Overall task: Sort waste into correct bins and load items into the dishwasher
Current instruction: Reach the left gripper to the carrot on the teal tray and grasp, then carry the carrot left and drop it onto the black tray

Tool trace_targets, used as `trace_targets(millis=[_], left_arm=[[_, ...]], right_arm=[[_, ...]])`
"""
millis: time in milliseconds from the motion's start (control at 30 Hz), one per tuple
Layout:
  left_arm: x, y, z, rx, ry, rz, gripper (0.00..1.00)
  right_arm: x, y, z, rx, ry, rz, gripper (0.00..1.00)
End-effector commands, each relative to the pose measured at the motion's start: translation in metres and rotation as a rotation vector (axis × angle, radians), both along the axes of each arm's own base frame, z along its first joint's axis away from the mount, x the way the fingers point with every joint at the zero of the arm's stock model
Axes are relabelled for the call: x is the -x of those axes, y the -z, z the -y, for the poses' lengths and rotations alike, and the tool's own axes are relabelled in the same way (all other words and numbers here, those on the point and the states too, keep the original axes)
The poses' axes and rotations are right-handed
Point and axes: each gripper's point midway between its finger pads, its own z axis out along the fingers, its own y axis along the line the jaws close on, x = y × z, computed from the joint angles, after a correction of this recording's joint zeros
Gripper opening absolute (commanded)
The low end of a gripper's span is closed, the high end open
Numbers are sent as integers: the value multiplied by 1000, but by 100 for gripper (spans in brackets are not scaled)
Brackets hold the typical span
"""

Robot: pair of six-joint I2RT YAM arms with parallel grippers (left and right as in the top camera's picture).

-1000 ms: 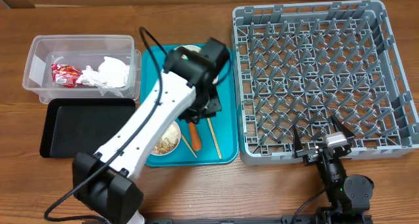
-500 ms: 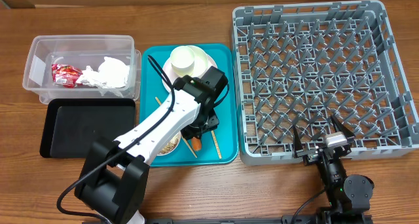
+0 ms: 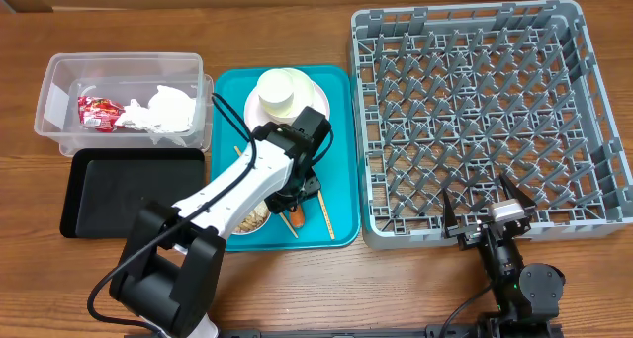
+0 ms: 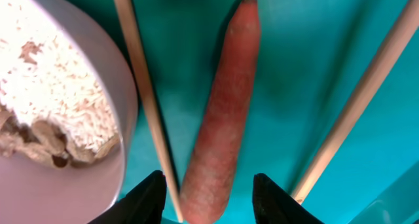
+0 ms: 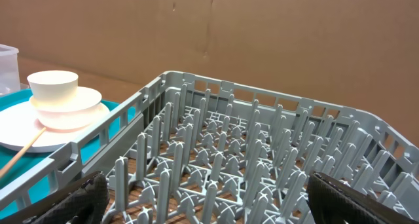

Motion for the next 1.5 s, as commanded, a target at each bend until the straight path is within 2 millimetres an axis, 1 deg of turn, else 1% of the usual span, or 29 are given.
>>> trace_targets(millis=[0, 100, 200, 400, 500, 600, 700, 833, 900, 967, 1000, 1033, 1067, 1133, 1167, 1233, 1333, 1467], left_arm=[[0, 5, 2, 23, 8, -15, 44], [-2, 5, 4, 28, 10, -6, 40], [-3, 7, 4, 27, 8, -4, 40], [-1, 21, -3, -12, 8, -34, 47], [0, 28, -4, -23, 11, -50, 55], [-2, 33, 3, 4, 53, -56, 59], [-5, 34, 7, 22, 79, -45, 59], [-6, 34, 8, 30, 78, -39, 48], [-7, 34, 11, 42, 79, -38, 38], [-7, 34, 11, 46, 79, -39, 32], [-7, 34, 13, 54, 79, -39, 31], [-7, 34, 14, 61, 79, -42, 27], [-6, 34, 15, 69, 79, -45, 17], [-8, 31, 16, 74, 79, -41, 11], [-9, 29, 17, 79, 83, -43, 10], [-13, 19, 18, 79, 104, -45, 4], [-22, -1, 16, 55, 121, -38, 4], [-39, -38, 6, -14, 115, 1, 4]], right_arm=[[0, 2, 0, -7, 1, 1, 100], [0, 2, 0, -7, 1, 1, 100], [0, 2, 0, -7, 1, 1, 100], [0, 2, 0, -7, 1, 1, 100], [0, 2, 0, -7, 1, 1, 100], [0, 2, 0, -7, 1, 1, 100], [0, 2, 0, -7, 1, 1, 100], [0, 2, 0, -7, 1, 1, 100], [0, 2, 0, -7, 1, 1, 100], [0, 2, 0, -7, 1, 1, 100], [0, 2, 0, -7, 1, 1, 100], [0, 2, 0, -7, 1, 1, 100], [0, 2, 0, -7, 1, 1, 100], [0, 2, 0, -7, 1, 1, 100], [0, 2, 0, -7, 1, 1, 100], [0, 2, 0, -7, 1, 1, 100], [0, 2, 0, -7, 1, 1, 100], [0, 2, 0, -7, 1, 1, 100]])
